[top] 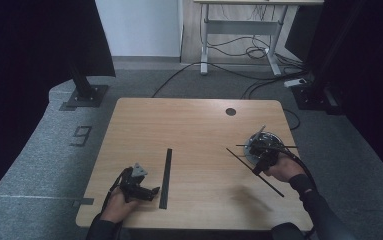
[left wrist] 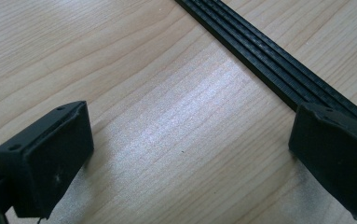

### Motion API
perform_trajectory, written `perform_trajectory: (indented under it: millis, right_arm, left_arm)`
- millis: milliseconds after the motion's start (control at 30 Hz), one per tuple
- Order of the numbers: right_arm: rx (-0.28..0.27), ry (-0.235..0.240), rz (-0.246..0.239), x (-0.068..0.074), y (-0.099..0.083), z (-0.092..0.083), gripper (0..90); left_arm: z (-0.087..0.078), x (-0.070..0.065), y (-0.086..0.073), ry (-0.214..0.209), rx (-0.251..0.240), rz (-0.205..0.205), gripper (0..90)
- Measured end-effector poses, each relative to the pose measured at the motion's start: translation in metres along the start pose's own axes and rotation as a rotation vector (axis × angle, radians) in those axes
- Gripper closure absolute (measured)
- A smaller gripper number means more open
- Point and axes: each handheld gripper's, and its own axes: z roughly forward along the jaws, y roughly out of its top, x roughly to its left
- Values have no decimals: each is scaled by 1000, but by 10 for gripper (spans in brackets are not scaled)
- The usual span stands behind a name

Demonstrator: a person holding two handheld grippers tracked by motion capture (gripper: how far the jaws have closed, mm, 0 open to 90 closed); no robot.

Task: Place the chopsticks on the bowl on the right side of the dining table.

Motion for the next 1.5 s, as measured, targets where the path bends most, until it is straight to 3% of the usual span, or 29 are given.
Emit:
perform_trajectory:
  millis: [333,433,567,667,733,1233,1500]
  right_arm:
    - [-21,2,-14,-1,5,-25,861]
    - [-32,-15,-5,-4,6,-34,860]
    - [-48,-71,15,-14,10,-47,860]
    - [-41,-92,22,-19,12,-48,860]
    - [-40,-121,29,-26,14,-46,860]
    - [-19,-158,63,-60,19,-11,861]
    - [-2,-172,81,-69,22,6,860]
  left_arm:
    - [0,0,0,1,0,0,0]
    - [0,0,0,0,0,0,0]
    - [0,0,0,0,-1,-1,0]
    - [0,0,0,1,-1,-1,0]
    - [0,0,0,0,0,1,0]
    - [0,0,0,0,0,-1,0]
    - [0,0,0,0,0,0,0]
